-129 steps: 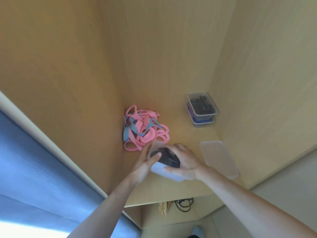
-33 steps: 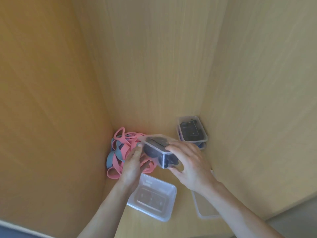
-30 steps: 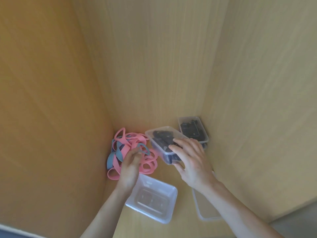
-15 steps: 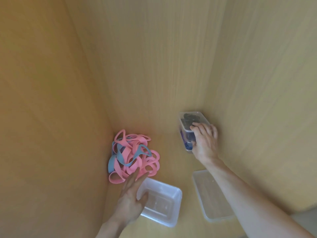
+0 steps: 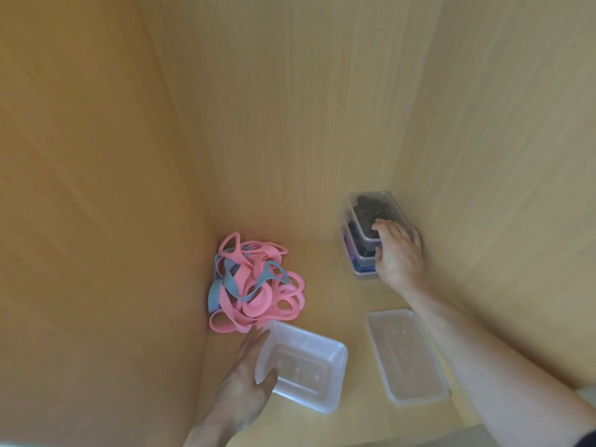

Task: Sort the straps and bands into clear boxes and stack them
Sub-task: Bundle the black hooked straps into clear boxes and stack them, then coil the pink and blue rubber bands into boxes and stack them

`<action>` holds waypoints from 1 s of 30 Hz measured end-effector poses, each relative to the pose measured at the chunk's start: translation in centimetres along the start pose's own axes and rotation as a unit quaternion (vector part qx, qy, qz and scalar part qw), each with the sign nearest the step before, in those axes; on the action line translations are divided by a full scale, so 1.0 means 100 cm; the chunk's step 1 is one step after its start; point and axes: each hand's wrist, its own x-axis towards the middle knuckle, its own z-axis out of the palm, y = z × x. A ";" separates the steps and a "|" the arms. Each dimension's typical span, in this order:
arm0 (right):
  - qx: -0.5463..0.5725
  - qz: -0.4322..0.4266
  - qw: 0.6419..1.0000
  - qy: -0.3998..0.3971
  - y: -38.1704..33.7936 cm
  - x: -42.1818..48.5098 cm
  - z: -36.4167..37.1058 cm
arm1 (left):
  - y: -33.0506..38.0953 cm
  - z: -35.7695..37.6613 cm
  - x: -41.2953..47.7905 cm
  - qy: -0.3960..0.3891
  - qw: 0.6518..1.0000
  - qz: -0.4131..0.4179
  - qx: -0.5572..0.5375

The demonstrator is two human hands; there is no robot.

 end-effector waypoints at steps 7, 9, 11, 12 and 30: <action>0.036 0.011 0.999 -0.022 -0.006 -0.001 -0.005 | -0.001 0.003 -0.002 0.001 0.999 -0.037 -0.025; 0.073 0.006 0.997 0.018 -0.012 -0.005 -0.007 | -0.001 0.002 -0.004 -0.001 0.998 -0.048 -0.027; 0.140 -0.015 0.986 0.093 -0.020 -0.018 -0.010 | -0.002 0.002 -0.006 0.002 0.998 -0.060 -0.023; 0.176 -0.024 0.977 0.119 -0.027 -0.028 -0.010 | -0.003 0.003 -0.007 0.003 0.998 -0.064 -0.021; 0.190 -0.076 0.964 -0.167 -0.105 -0.147 0.050 | -0.015 0.009 -0.050 0.054 0.990 -0.082 -0.097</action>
